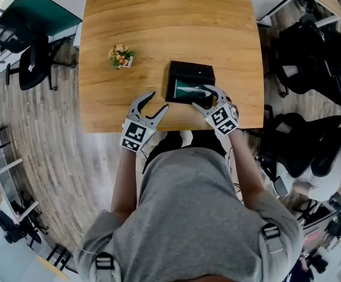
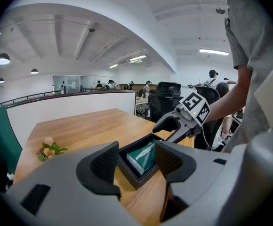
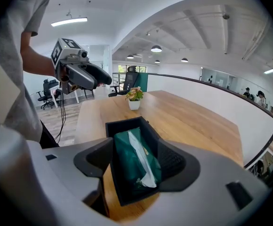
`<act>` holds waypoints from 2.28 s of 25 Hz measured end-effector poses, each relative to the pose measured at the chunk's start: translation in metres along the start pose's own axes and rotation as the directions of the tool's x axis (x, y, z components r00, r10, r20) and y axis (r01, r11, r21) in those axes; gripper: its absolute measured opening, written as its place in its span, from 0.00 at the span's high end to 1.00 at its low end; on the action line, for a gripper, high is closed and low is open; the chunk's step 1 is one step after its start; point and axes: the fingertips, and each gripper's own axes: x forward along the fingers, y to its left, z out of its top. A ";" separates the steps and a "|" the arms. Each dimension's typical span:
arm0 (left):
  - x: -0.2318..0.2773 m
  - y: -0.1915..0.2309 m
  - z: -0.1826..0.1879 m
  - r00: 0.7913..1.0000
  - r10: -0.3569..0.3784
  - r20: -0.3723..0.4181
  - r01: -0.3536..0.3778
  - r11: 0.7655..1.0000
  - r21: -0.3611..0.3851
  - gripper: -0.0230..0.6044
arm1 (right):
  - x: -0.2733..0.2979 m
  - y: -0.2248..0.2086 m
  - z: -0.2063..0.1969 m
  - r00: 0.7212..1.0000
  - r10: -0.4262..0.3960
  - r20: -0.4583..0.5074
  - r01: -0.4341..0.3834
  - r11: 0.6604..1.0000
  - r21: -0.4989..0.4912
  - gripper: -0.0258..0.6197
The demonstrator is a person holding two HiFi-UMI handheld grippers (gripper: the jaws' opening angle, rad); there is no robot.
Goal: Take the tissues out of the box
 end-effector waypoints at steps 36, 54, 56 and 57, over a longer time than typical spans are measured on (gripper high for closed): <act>0.003 0.025 -0.019 0.994 0.104 -0.033 -0.107 0.990 -0.091 0.57 | 0.064 0.001 -0.029 0.952 0.158 -0.262 -0.220 0.948 -0.230 0.87; -0.009 0.022 -0.014 0.996 0.093 -0.002 -0.092 0.994 -0.065 0.57 | 0.054 0.001 -0.020 0.964 0.121 -0.238 -0.169 0.966 -0.194 0.95; -0.009 0.020 -0.012 0.996 0.086 0.005 -0.085 0.995 -0.059 0.57 | 0.052 0.001 -0.016 0.968 0.108 -0.228 -0.154 0.969 -0.196 0.95; -0.009 0.019 -0.011 0.997 0.082 0.009 -0.081 0.995 -0.055 0.57 | 0.050 0.001 -0.014 0.969 0.102 -0.224 -0.148 0.969 -0.197 0.95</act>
